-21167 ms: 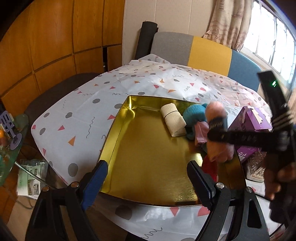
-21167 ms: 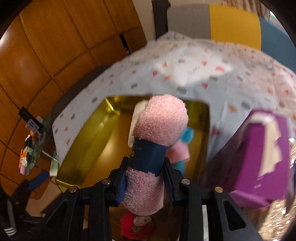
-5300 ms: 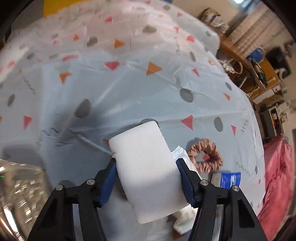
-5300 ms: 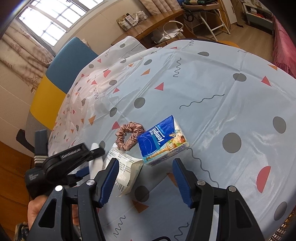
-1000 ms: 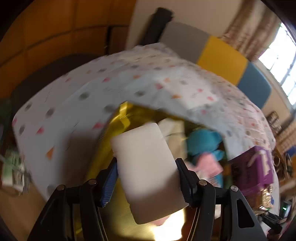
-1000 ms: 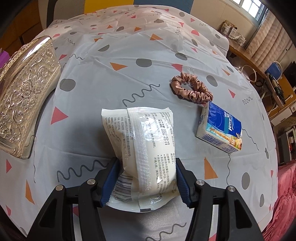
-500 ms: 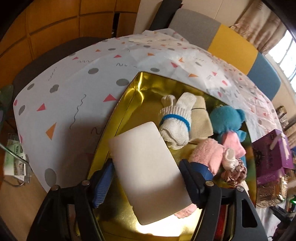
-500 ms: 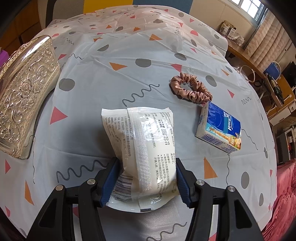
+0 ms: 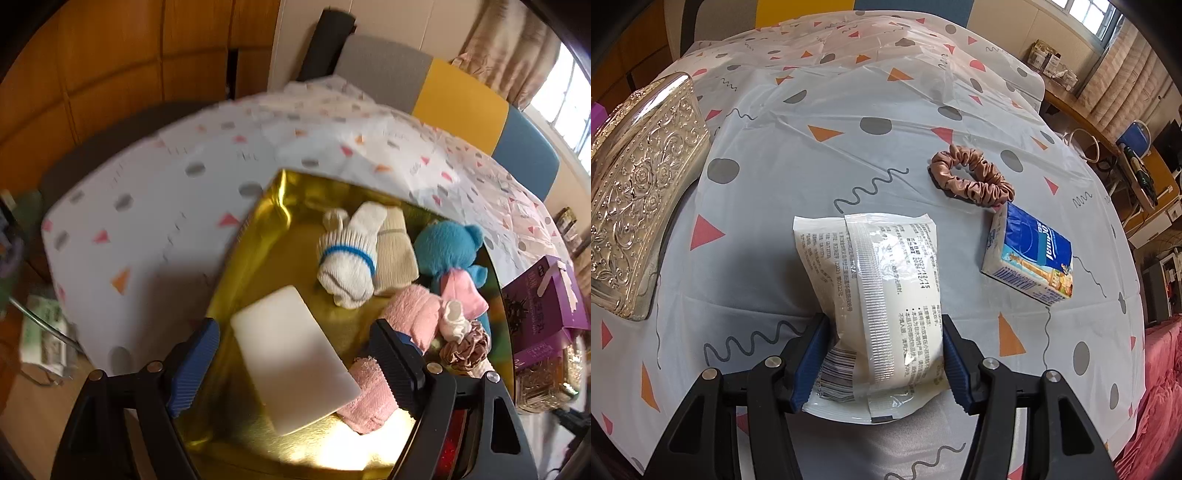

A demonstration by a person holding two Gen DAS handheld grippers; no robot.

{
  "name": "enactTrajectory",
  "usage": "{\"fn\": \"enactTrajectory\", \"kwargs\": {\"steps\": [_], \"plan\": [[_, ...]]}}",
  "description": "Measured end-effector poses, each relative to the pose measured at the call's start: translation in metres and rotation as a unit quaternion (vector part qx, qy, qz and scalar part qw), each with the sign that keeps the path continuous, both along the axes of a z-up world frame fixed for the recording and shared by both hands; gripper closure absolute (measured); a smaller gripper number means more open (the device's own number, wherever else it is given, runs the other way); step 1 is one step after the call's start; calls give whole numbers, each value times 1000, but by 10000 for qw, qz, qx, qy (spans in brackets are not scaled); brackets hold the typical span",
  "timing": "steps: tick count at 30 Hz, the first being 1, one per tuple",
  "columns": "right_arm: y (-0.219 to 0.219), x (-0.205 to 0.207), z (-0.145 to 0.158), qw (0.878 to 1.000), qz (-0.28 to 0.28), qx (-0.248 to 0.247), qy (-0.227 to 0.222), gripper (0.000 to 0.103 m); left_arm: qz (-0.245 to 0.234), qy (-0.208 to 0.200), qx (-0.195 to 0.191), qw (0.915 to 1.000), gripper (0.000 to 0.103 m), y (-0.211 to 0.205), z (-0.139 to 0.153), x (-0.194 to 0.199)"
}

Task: Organize soft objects
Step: 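Carry the white sponge into the gold tray and open the left tool, then lift the white packet into the gold tray and open the right tool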

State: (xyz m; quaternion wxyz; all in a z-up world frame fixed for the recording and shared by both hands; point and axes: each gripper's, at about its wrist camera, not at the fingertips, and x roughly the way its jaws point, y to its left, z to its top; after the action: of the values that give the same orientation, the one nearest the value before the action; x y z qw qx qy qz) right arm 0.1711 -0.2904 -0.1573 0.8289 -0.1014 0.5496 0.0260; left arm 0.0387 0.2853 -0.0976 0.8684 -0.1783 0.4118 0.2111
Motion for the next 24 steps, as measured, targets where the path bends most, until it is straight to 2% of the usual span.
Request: {"fn": "enactTrajectory", "kwargs": {"steps": [3, 8, 17, 24], "plan": [[0, 0, 0, 10000, -2, -12, -2, 44, 109, -183, 203, 9996, 13, -6, 12, -14], [2, -1, 0, 10000, -9, -47, -1, 44, 58, -300, 151, 9994, 12, -18, 20, -33], [-1, 4, 1, 9995, -298, 90, 101, 45, -292, -468, 335, 9979, 12, -44, 32, -48], [1, 10, 4, 9967, -693, 415, 101, 45, -541, -728, 549, 9944, 12, -54, 48, -59]]}}
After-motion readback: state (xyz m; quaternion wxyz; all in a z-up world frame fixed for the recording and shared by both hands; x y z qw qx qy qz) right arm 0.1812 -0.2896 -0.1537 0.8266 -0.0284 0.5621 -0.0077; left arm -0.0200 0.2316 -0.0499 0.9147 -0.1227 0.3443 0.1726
